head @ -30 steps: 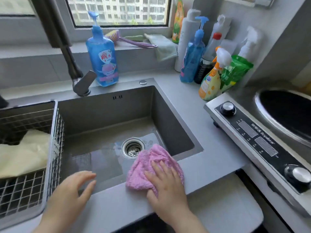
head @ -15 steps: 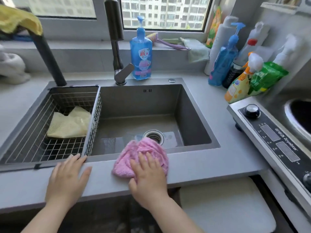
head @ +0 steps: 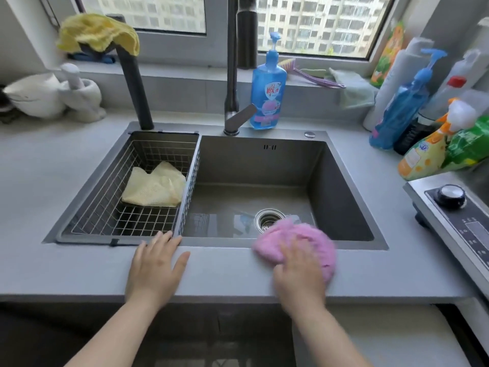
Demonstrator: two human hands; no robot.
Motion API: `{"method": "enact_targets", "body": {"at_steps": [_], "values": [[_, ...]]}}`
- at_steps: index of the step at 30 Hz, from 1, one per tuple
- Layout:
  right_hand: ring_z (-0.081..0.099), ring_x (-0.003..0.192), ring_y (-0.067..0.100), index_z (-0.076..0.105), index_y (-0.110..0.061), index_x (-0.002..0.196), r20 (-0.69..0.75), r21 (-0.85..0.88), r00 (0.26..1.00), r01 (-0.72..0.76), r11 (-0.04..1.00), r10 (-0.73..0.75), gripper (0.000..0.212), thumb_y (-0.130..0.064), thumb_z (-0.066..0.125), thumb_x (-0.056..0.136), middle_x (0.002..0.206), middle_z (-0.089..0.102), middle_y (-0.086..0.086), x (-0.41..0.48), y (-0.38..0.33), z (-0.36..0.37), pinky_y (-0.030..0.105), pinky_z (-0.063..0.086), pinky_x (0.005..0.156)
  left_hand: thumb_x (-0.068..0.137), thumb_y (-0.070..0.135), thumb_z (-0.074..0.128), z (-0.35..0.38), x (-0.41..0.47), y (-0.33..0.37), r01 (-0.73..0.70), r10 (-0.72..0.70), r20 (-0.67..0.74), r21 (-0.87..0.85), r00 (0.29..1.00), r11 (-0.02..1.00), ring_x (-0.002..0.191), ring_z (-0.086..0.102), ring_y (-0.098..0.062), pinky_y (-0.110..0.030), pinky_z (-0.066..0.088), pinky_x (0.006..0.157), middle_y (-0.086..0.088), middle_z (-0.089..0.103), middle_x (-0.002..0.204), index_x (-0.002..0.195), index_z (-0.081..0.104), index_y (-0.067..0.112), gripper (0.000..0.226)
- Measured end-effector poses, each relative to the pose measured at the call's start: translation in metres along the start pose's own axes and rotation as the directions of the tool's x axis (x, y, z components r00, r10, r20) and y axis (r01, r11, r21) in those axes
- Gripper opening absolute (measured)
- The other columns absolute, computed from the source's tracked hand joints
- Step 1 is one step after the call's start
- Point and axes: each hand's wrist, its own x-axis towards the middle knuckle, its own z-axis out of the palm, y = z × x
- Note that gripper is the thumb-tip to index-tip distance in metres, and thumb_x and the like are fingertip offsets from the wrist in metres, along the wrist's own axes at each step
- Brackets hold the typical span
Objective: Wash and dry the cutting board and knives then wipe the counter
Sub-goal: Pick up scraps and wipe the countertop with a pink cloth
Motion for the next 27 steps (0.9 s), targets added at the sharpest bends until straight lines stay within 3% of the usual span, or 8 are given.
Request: {"method": "enact_targets", "body": {"at_steps": [3,5,8,12,14,19,25,27], "values": [[0.069,0.096,0.013,0.073,-0.034,0.095,0.152,0.062,0.956,0.244,0.968,-0.25,0.053,-0.039,0.034,0.06,0.104,0.072,-0.008,-0.028,-0.055,0.004,0.026,0.042,0.098,0.062,0.061,-0.009,-0.002,0.001,0.003,-0.029,0.031,0.034,-0.05,0.999,0.998,0.142,0.018,-0.015,-0.031,0.001,0.115,-0.001,0.03,0.15,0.139,0.039,0.018,0.1],[0.063,0.11,0.011,0.067,-0.035,0.109,0.254,0.067,0.929,0.26,0.963,-0.268,0.059,-0.041,0.031,0.062,0.12,0.065,-0.01,-0.026,-0.051,-0.005,0.022,0.032,0.105,0.06,0.062,-0.008,-0.007,0.002,-0.002,-0.047,0.056,0.062,-0.138,0.996,0.989,0.142,0.017,-0.014,-0.027,-0.001,0.114,0.001,0.027,0.151,0.138,0.039,0.02,0.101],[0.025,0.141,0.014,0.04,-0.028,0.139,0.197,0.04,0.976,0.086,0.996,-0.092,0.085,-0.048,0.007,0.063,0.151,0.029,-0.005,-0.011,0.002,-0.009,0.026,0.007,0.115,0.064,0.062,0.003,-0.021,-0.002,-0.029,-0.106,0.129,0.082,-0.237,0.988,0.966,0.139,0.024,-0.015,-0.023,0.0,0.11,0.002,0.033,0.147,0.132,0.047,0.022,0.091],[0.014,0.144,0.023,0.028,-0.018,0.145,0.087,-0.016,0.938,-0.335,0.942,0.335,0.085,-0.043,0.008,0.066,0.155,0.021,0.005,-0.005,-0.003,-0.013,0.034,0.006,0.119,0.079,0.044,0.026,-0.04,-0.007,-0.095,-0.164,0.159,-0.049,-0.131,0.986,0.978,0.118,0.054,-0.03,-0.042,0.023,0.102,-0.01,0.061,0.122,0.109,0.067,0.009,0.061],[0.008,0.145,0.023,0.021,-0.019,0.147,0.095,-0.077,0.943,-0.312,0.947,0.319,0.081,-0.037,0.01,0.069,0.157,0.014,0.005,-0.004,-0.051,-0.003,0.033,0.001,0.118,0.08,0.036,0.033,-0.048,-0.005,-0.128,-0.167,0.164,-0.088,-0.038,0.983,0.985,0.105,0.062,-0.035,-0.047,0.032,0.093,-0.015,0.067,0.11,0.101,0.069,0.006,0.051],[-0.008,0.143,0.009,0.011,-0.033,0.147,0.185,0.005,0.983,0.021,1.0,-0.021,0.094,-0.048,-0.013,0.057,0.157,-0.001,-0.007,-0.032,-0.147,0.025,0.024,-0.015,0.108,0.077,0.025,0.049,-0.066,0.006,-0.195,-0.073,0.079,-0.173,0.041,0.982,0.996,0.103,0.06,-0.043,-0.057,0.039,0.092,-0.022,0.065,0.11,0.102,0.068,0.001,0.039],[0.014,0.144,0.022,0.026,-0.017,0.145,0.0,0.006,0.938,-0.347,0.938,0.347,0.082,-0.042,0.008,0.069,0.155,0.02,0.004,-0.034,-0.11,0.016,0.034,0.006,0.118,0.075,-0.001,0.072,-0.089,0.016,-0.279,0.139,-0.137,-0.228,-0.006,0.964,0.99,0.111,0.052,-0.05,-0.062,0.032,0.094,-0.032,0.059,0.116,0.106,0.064,-0.008,0.033],[0.015,0.144,0.026,0.027,-0.011,0.144,-0.011,0.003,0.907,-0.42,0.908,0.42,0.077,-0.033,0.016,0.071,0.154,0.022,0.01,-0.035,-0.134,0.025,0.036,0.004,0.118,0.079,0.008,0.068,-0.095,0.017,-0.303,0.187,-0.18,-0.197,0.018,0.964,0.982,0.112,0.051,-0.049,-0.06,0.031,0.095,-0.031,0.058,0.117,0.107,0.064,-0.008,0.033]]}}
